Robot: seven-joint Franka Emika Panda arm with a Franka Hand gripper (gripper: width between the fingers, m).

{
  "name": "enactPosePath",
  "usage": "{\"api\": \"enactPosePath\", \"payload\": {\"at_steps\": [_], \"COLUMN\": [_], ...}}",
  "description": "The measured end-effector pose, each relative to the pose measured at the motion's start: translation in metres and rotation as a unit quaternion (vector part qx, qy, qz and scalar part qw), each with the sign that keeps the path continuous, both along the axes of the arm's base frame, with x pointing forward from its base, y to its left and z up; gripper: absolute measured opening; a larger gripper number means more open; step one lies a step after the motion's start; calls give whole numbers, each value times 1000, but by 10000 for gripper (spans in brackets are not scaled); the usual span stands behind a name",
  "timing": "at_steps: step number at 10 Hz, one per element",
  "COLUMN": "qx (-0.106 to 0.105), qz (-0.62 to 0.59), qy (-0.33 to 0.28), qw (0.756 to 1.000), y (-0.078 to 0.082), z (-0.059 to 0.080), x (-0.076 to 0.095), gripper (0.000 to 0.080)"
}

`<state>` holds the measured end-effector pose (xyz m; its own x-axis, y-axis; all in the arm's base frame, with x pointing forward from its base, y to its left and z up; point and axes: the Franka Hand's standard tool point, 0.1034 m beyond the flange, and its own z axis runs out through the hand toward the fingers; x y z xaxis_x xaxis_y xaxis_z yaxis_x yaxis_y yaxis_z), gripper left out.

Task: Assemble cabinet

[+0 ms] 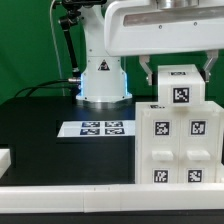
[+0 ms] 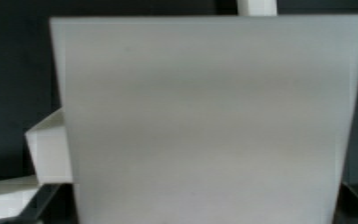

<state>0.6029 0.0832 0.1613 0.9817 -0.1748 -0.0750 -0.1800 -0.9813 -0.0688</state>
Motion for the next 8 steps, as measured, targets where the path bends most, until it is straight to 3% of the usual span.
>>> {"api": "enactPosePath", "payload": {"at_steps": [8], "qx": [-1], "qz": [0], "qy": [-11], "qw": [1000], "y": [0], "z": [-9], "x": [-10], "gripper": [564]}}
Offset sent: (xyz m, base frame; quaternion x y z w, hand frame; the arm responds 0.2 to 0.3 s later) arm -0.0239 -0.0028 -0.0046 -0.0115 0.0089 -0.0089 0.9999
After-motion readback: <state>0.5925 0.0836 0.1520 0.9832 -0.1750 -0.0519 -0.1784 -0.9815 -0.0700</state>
